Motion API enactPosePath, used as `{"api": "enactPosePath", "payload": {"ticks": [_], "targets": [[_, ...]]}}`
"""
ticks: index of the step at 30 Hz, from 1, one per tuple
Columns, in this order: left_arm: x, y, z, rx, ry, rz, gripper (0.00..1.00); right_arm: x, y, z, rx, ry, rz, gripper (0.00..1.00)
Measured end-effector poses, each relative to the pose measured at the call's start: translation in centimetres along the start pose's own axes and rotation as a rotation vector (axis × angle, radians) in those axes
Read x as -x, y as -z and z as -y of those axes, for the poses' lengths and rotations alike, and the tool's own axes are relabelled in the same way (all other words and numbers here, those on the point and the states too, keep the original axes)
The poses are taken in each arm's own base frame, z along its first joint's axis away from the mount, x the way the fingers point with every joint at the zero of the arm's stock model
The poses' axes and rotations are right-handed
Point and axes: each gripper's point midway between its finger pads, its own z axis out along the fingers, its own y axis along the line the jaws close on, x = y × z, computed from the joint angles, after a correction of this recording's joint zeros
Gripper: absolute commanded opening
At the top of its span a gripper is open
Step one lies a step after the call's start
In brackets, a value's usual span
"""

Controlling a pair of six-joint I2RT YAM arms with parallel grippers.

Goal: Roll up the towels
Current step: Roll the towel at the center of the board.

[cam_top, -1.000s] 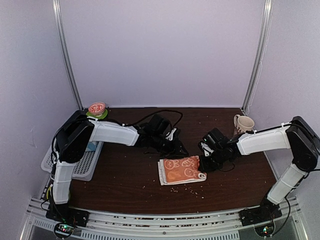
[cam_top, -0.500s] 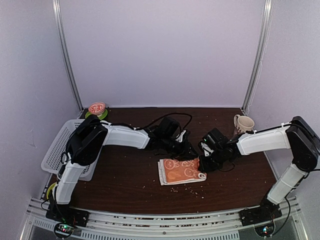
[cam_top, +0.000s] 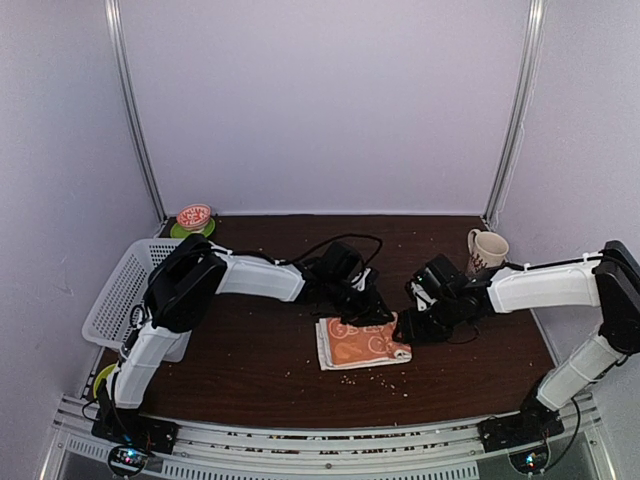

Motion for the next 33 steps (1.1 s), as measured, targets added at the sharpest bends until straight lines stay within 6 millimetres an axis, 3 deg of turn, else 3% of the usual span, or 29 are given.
{"api": "enactPosePath", "payload": {"ticks": [4,9,23,26,29,33], "targets": [[0.1,0.0,-0.3,0.012,0.004,0.009,0.20,-1.0,0.7,-0.1,0.036,-0.044,-0.005,0.65],[0.1,0.0,-0.6,0.016,0.005,0.010,0.20,-2.7,0.2,0.7,0.033,-0.070,-0.045,0.65],[0.0,0.0,-0.7,0.021,0.002,0.013,0.19,-4.2,0.3,0.2,0.015,-0.019,-0.083,0.74],[-0.1,0.1,-0.7,0.021,0.001,0.013,0.19,-3.2,1.2,0.2,0.030,-0.066,-0.048,0.75],[-0.1,0.2,-0.8,0.020,0.001,0.014,0.19,-0.9,2.3,0.2,0.070,-0.150,0.038,0.75],[-0.1,0.2,-0.8,0.017,-0.002,0.017,0.19,1.2,2.3,1.0,0.115,-0.270,0.120,0.72]]}}
